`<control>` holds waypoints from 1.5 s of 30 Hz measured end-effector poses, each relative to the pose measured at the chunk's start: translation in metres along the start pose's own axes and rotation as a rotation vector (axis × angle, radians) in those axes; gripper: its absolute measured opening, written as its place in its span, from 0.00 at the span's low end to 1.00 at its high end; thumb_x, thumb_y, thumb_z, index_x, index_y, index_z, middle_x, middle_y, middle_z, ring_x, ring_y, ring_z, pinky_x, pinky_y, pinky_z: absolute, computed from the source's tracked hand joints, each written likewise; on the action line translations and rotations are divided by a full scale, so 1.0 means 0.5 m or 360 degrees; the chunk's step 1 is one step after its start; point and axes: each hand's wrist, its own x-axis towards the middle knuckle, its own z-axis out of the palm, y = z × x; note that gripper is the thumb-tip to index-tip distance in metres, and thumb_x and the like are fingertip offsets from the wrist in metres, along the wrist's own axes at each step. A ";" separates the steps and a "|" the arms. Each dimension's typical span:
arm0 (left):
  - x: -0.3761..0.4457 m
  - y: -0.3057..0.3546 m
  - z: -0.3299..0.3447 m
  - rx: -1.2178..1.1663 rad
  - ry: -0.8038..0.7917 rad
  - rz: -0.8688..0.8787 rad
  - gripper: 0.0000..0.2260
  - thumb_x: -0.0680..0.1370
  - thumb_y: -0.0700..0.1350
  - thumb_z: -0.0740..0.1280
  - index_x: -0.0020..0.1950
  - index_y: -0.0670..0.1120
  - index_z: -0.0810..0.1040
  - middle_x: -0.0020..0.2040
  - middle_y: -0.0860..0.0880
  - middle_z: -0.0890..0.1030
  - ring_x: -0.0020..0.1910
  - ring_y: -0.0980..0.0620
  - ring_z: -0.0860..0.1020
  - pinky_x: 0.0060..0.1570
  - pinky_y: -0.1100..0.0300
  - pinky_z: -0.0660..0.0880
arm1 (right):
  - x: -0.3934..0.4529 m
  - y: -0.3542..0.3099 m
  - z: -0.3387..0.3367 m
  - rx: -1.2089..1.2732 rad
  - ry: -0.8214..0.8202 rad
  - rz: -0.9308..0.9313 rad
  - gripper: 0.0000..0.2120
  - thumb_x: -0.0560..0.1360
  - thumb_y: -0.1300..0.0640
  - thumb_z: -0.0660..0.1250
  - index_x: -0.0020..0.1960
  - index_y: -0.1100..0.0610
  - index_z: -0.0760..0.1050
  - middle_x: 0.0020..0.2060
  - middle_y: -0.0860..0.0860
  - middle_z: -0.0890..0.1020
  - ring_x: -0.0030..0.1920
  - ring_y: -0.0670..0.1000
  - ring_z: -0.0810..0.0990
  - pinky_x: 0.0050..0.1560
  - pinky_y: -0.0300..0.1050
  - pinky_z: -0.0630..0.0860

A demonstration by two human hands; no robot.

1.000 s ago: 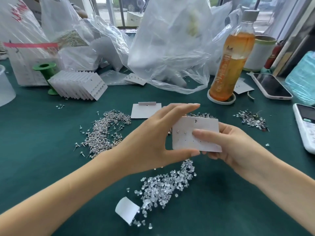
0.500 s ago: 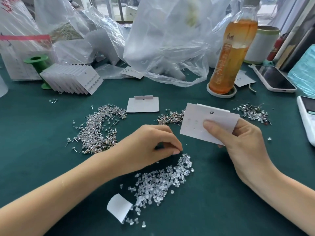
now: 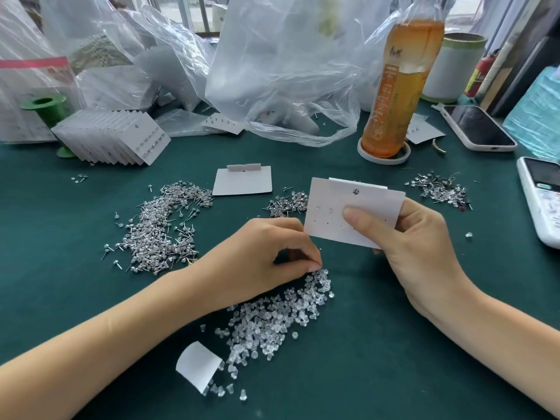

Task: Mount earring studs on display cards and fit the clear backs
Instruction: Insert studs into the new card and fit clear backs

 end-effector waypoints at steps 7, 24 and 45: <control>-0.007 -0.007 -0.010 -0.0073 0.0180 -0.0148 0.01 0.74 0.42 0.71 0.43 0.48 0.81 0.41 0.55 0.79 0.37 0.56 0.76 0.40 0.70 0.69 | -0.016 -0.002 0.001 -0.0156 -0.0025 -0.0329 0.05 0.64 0.55 0.74 0.39 0.46 0.83 0.37 0.40 0.85 0.38 0.39 0.83 0.38 0.29 0.75; -0.019 0.032 -0.032 -0.1122 0.0006 -0.0552 0.03 0.72 0.46 0.70 0.42 0.47 0.80 0.36 0.53 0.79 0.36 0.57 0.75 0.39 0.69 0.71 | -0.026 0.011 -0.017 -0.1602 -0.0494 -0.2107 0.08 0.74 0.66 0.67 0.41 0.58 0.83 0.33 0.51 0.82 0.34 0.53 0.79 0.32 0.43 0.74; -0.021 0.033 -0.029 -0.1048 -0.0086 -0.0451 0.02 0.76 0.40 0.68 0.43 0.45 0.79 0.34 0.56 0.79 0.35 0.59 0.75 0.40 0.67 0.72 | -0.029 0.010 -0.016 -0.1631 -0.0487 -0.2102 0.14 0.78 0.64 0.61 0.41 0.59 0.83 0.33 0.51 0.82 0.33 0.53 0.78 0.29 0.44 0.74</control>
